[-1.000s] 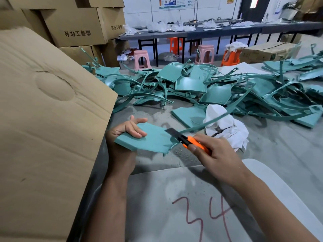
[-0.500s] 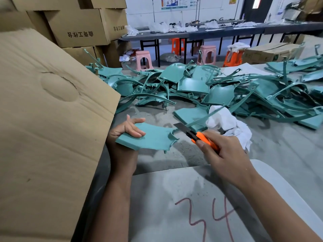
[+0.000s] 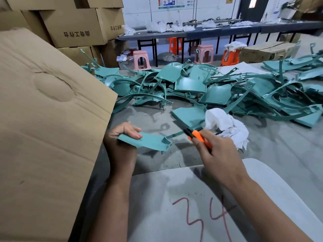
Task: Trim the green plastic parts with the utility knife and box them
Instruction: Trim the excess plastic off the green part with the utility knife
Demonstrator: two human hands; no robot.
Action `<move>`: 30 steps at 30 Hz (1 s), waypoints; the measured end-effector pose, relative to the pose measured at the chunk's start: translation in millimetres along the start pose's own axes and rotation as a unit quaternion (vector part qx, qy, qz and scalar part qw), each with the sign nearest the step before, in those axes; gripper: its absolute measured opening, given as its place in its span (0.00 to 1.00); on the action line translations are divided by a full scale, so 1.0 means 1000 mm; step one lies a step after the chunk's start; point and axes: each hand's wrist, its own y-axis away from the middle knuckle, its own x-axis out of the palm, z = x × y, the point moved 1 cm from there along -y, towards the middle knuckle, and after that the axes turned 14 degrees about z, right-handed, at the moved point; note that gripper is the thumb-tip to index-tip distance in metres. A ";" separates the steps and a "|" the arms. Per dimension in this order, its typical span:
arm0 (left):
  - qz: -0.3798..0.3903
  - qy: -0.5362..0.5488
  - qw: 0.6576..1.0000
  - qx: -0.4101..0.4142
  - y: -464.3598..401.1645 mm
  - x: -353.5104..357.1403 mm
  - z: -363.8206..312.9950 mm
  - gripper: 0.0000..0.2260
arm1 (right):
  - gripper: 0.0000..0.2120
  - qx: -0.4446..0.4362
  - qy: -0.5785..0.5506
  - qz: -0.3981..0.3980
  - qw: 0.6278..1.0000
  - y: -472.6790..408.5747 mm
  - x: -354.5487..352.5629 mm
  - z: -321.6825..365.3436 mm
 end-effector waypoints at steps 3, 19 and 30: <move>0.000 -0.010 1.000 0.013 0.001 0.001 -0.004 0.14 | 0.12 0.034 0.048 -0.011 0.998 -0.002 0.001 -0.001; 0.014 -0.283 0.930 0.233 0.015 0.009 -0.041 0.10 | 0.14 0.030 0.150 0.059 0.987 -0.006 0.013 0.019; -0.023 -0.284 0.926 0.247 0.015 0.006 -0.044 0.13 | 0.07 0.132 0.223 -0.033 0.965 -0.011 0.012 0.007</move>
